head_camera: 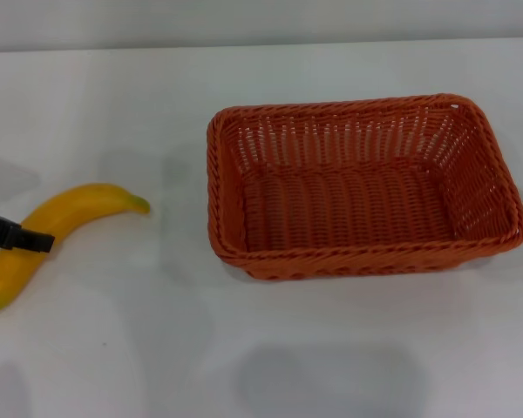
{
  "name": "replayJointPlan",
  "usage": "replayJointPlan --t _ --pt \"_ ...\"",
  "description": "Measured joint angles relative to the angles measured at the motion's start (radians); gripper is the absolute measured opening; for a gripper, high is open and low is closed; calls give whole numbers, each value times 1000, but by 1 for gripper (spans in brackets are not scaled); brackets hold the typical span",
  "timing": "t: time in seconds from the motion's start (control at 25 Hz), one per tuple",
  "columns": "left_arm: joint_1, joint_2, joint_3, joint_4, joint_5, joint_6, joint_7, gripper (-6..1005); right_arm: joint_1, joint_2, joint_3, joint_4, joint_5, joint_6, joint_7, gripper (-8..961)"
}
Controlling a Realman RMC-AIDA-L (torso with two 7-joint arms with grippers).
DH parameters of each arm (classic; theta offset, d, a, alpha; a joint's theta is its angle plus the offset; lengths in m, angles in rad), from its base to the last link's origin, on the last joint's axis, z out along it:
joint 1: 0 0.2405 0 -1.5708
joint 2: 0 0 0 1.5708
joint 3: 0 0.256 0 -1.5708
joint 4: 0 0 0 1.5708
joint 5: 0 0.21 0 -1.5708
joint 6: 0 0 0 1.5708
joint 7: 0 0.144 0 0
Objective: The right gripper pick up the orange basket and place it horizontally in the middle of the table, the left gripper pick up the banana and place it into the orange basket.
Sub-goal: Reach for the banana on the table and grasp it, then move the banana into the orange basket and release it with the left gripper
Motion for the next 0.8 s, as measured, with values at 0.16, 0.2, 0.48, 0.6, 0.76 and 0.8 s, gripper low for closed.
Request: replayJointPlan --t 0.16,0.2,0.48,0.6,0.76,0.8 --pt "1 -2 -1 -73 -4 -33 -15 527 1 -1 0 0 1 0 0 869" --pt "2 -4 -1 -109 -6 -49 -21 497 2 -1 0 -1 2 1 0 869" --pt "-59 -2 8 -415 -93 -235 -74 498 13 -1 -2 -7 13 14 -1 869" --pt "-133 0 10 -444 -114 -308 -80 498 16 -1 -10 -7 46 19 -20 869" --pt "-239 -3 76 -415 -108 -341 -85 498 24 1 -14 -1 69 22 -45 870" --pt "-266 -6 128 -395 -105 -328 -92 498 34 2 -14 0 76 23 -51 870"
